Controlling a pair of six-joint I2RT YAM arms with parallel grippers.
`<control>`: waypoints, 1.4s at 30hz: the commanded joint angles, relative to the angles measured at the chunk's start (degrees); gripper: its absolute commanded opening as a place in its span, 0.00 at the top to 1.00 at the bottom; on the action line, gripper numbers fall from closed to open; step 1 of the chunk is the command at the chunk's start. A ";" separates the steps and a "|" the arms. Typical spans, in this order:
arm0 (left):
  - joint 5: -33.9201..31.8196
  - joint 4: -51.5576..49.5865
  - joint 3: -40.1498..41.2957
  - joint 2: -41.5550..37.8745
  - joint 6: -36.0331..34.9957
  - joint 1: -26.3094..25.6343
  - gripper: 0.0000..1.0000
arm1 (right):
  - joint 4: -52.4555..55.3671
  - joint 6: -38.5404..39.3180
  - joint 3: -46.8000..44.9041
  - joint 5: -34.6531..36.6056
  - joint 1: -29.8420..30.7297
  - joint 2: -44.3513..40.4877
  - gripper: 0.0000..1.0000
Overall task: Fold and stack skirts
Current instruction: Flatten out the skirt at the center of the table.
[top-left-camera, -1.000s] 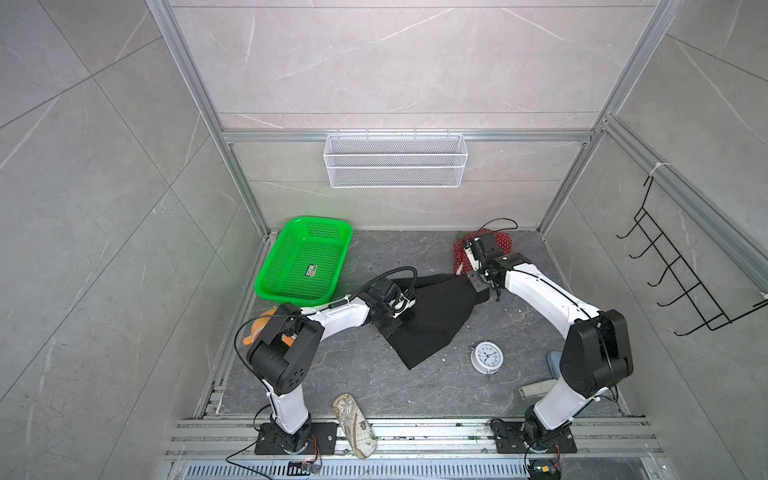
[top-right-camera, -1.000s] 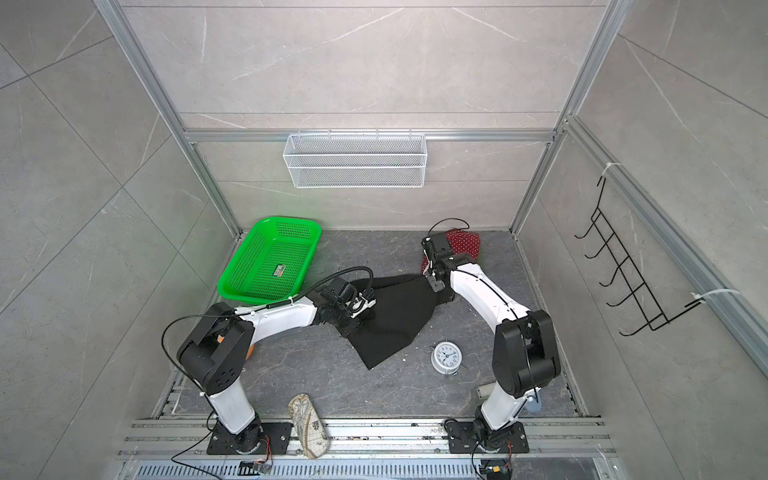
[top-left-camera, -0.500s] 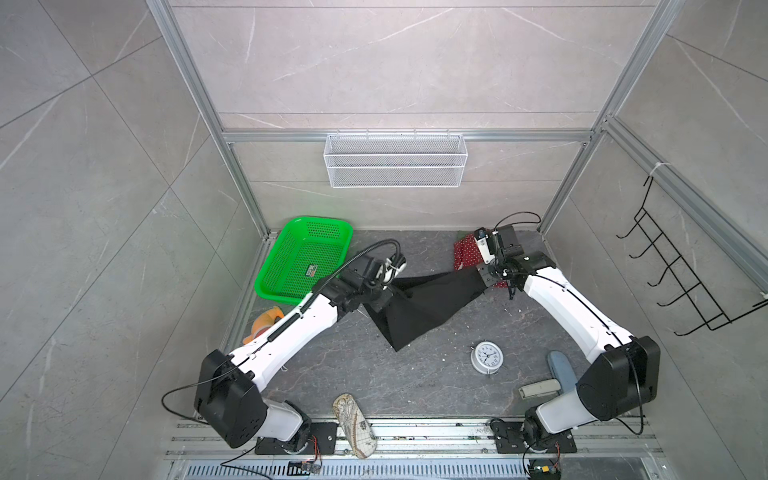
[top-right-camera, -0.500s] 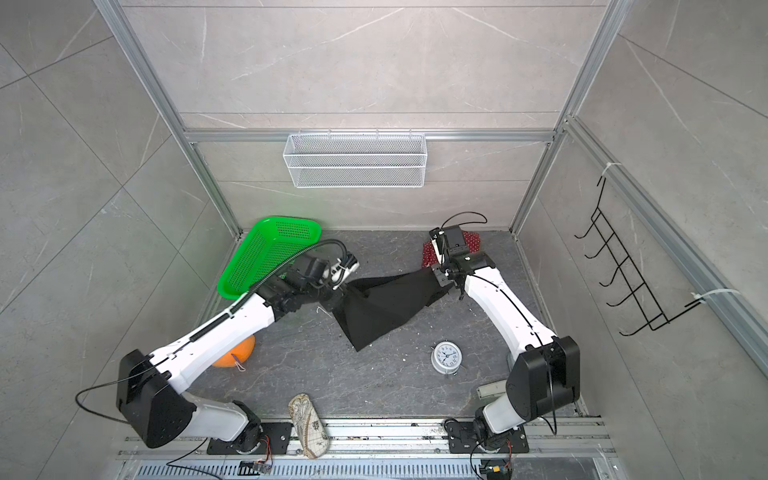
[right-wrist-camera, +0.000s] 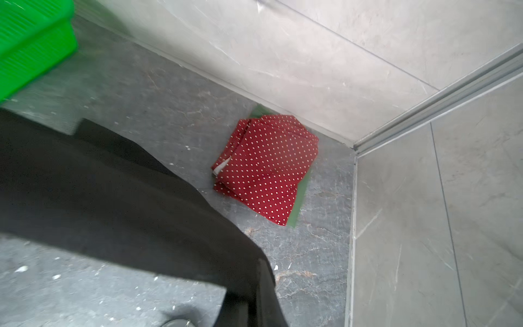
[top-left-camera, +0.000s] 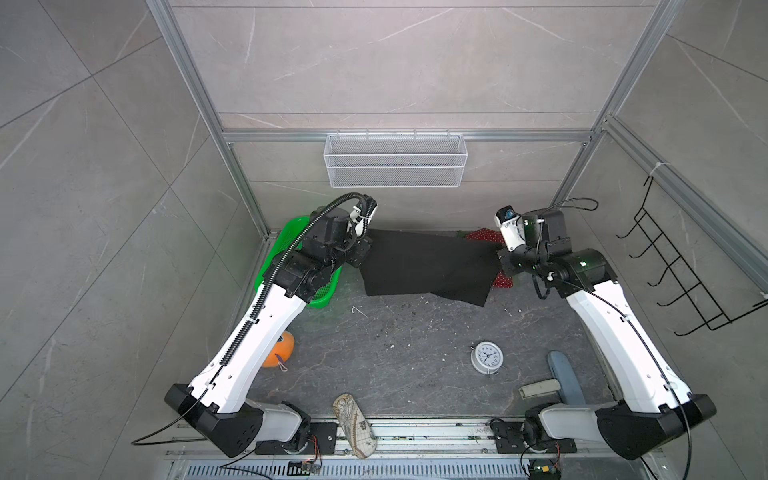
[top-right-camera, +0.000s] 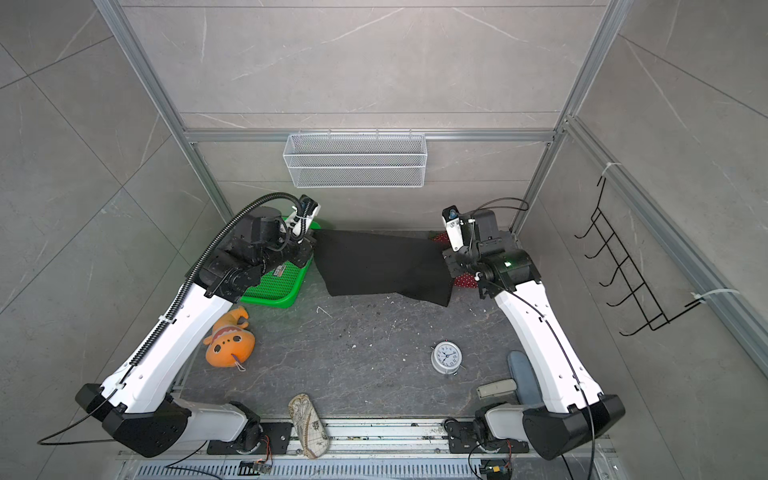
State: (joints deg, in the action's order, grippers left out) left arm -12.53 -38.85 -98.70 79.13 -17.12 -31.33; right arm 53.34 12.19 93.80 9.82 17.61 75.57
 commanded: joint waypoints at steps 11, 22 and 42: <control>1.13 0.83 -16.01 8.35 -4.07 7.25 1.00 | 5.17 -1.78 3.24 -3.99 -0.25 -0.33 1.00; 8.18 7.34 -24.64 21.07 -3.81 10.49 1.00 | -7.14 -2.18 3.39 0.83 -0.29 6.23 1.00; 18.25 22.13 -20.56 20.64 -8.19 12.32 1.00 | -22.15 -1.63 -10.03 -1.72 -0.33 0.96 1.00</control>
State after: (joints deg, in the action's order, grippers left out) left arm 4.36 -22.33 -123.96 106.98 -22.79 -19.59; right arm 32.36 11.14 87.46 9.74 17.61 80.44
